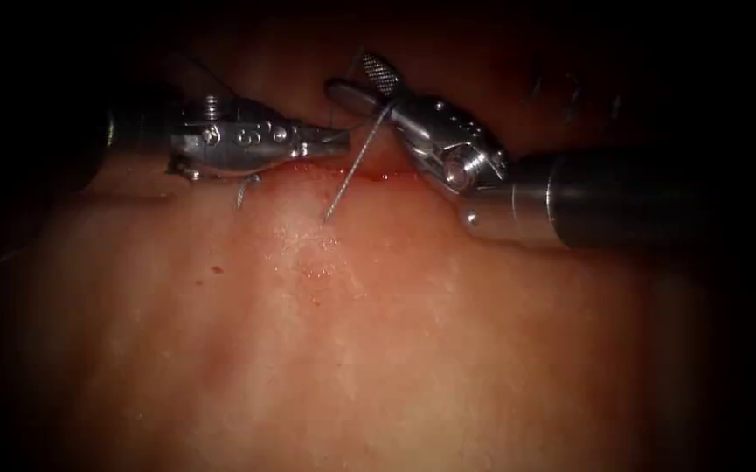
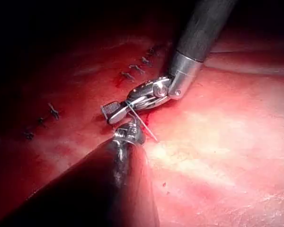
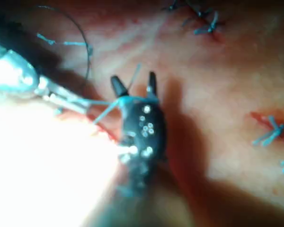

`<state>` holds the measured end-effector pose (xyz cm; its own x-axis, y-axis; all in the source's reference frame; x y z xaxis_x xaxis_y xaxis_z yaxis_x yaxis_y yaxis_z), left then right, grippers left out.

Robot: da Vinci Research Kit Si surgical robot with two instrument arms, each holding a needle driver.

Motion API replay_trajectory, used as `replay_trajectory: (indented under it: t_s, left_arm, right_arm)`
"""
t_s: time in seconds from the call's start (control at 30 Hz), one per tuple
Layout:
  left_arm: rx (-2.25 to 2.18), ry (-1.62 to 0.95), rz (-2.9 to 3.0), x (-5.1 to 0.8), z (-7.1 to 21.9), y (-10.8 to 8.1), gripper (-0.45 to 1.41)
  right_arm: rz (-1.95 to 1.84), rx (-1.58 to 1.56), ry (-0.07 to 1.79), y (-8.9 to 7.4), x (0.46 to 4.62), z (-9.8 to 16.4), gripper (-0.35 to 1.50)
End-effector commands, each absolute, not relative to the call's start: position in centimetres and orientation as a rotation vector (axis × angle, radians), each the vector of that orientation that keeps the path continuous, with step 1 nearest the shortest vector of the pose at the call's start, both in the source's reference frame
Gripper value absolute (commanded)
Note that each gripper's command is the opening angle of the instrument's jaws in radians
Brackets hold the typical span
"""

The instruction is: Wound Closure

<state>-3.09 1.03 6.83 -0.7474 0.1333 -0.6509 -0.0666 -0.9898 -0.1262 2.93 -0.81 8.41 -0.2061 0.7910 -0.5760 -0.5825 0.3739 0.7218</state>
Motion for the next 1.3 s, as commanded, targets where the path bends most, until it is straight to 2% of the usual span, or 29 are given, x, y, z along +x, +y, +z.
replay_trajectory:
  t_s: [0.03,0.3,0.43,0.5,0.6,0.87,1.17,1.3]
  left_arm:
    - [-1.07,-0.14,2.837,-3.14,6.88,1.08,-0.45]
    - [-1.074,-0.143,2.838,-3.11,6.88,1.11,-0.45]
    - [-1.072,-0.14,2.839,-3.1,6.89,1.11,-0.45]
    - [-1.072,-0.14,2.84,-3.09,6.89,1.11,-0.45]
    - [-1.073,-0.14,2.84,-3.09,6.89,1.11,-0.45]
    - [-1.055,-0.136,2.832,-2.96,6.95,1.2,-0.45]
    - [-0.999,-0.149,2.772,-2.64,7.2,1.7,-0.45]
    - [-0.968,-0.139,2.749,-2.49,7.37,1.94,-0.45]
  right_arm:
    - [1.265,0.218,1.26,-0.75,3.03,8.46,0.78]
    - [1.264,0.219,1.277,-0.69,3.14,8.49,0.76]
    - [1.265,0.219,1.287,-0.68,3.2,8.49,0.68]
    - [1.265,0.218,1.287,-0.68,3.21,8.49,0.49]
    - [1.25,0.24,1.3,-0.68,3.21,8.48,-0.35]
    - [1.183,0.14,1.279,-0.78,3.21,8.22,-0.35]
    - [1.075,0.001,1.237,-1.16,3.52,7.84,-0.35]
    - [1.037,-0.065,1.21,-1.29,3.53,7.76,-0.35]
